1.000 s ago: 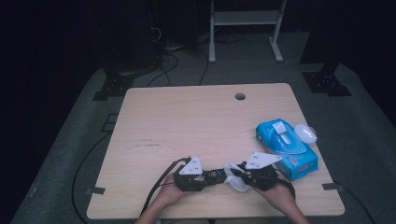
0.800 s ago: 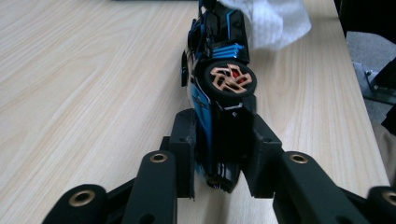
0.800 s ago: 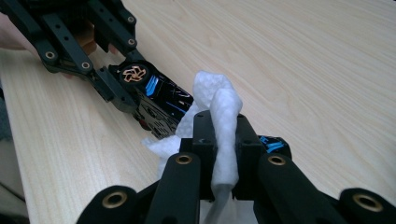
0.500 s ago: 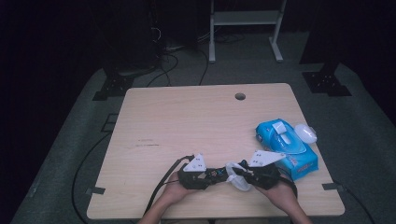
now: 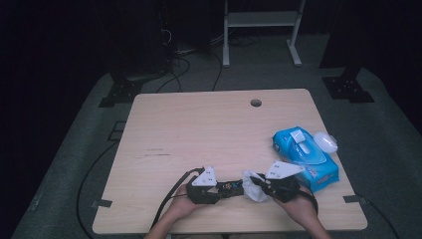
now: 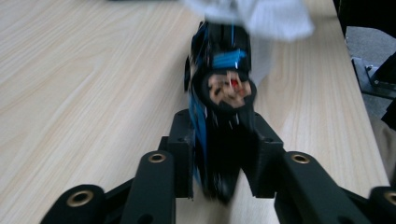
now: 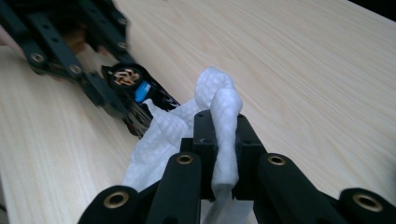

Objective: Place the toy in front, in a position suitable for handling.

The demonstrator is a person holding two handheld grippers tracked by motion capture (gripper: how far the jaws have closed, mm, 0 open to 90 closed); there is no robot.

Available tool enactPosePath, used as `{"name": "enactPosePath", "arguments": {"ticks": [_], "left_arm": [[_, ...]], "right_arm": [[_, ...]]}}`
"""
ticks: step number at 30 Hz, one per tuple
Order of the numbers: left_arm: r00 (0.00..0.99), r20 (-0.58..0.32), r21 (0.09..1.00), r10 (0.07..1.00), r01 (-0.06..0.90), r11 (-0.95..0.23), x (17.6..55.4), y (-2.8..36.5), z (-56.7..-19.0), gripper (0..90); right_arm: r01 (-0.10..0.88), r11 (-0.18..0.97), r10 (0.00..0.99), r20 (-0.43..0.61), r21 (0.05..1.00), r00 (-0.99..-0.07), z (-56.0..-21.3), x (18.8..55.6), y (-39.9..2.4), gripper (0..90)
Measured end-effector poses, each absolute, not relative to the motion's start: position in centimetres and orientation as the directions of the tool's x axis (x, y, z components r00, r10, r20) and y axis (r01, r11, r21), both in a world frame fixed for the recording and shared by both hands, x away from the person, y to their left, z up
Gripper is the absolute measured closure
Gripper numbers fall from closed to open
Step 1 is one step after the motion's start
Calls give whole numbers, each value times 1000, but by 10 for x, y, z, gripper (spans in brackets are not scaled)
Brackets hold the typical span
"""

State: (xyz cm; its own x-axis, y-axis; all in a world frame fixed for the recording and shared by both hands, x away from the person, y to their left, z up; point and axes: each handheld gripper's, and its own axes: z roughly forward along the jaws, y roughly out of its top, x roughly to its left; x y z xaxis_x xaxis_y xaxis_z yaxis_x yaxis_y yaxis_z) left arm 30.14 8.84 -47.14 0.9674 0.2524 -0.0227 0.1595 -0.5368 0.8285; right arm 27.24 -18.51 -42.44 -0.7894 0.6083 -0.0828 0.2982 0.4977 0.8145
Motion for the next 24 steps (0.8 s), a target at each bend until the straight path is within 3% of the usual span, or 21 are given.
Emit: {"name": "enactPosePath", "arguments": {"ticks": [5,11,18,24], "left_arm": [[966,-37,835,256,171,-523,302,86,-472,687],[958,-51,838,281,194,-509,304,78,-472,586],[964,-13,824,267,162,-543,302,82,-472,627],[962,-10,819,273,165,-550,302,86,-473,649]], "right_arm": [[324,479,639,-72,816,-766,-426,271,-193,827],[307,486,617,-73,818,-783,-427,270,-181,827],[263,515,576,-103,816,-811,-425,266,-168,826],[311,472,634,-73,825,-770,-428,269,-191,827]]}}
